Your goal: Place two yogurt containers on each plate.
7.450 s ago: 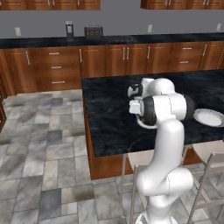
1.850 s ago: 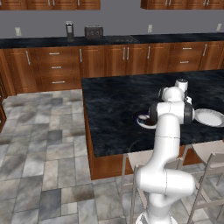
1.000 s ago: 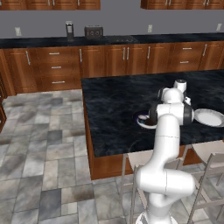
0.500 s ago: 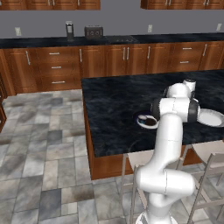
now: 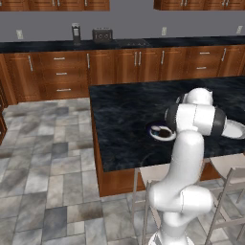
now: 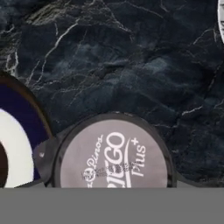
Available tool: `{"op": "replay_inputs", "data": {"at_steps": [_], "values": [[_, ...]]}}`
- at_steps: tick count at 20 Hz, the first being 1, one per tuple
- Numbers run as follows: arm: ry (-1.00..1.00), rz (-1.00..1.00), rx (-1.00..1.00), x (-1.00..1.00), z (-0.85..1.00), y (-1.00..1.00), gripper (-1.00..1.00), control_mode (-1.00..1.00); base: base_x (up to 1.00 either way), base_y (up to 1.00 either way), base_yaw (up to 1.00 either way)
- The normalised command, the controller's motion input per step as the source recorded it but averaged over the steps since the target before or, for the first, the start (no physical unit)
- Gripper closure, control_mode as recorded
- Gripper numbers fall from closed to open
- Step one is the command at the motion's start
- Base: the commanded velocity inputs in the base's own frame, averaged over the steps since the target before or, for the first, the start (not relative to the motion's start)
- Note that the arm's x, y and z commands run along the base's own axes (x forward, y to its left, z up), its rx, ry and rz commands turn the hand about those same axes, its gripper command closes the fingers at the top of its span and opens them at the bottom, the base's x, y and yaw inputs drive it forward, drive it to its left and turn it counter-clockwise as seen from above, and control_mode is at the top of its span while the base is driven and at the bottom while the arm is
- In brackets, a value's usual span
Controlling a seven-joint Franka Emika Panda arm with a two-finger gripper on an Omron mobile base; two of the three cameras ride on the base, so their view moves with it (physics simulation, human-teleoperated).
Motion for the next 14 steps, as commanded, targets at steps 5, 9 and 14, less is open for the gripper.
{"op": "replay_inputs", "data": {"at_steps": [5, 9, 14], "values": [[0.00, 0.06, -0.01, -0.09, 0.18, 0.86, 1.00, -1.00, 0.00, 0.00, 0.00], [0.00, 0.04, 0.00, 0.10, 0.00, 0.58, 1.00, -1.00, 0.00, 0.00, 0.00], [0.00, 0.00, 0.00, 0.14, 0.00, 0.13, 1.00, -1.00, 0.00, 0.00, 0.00]]}}
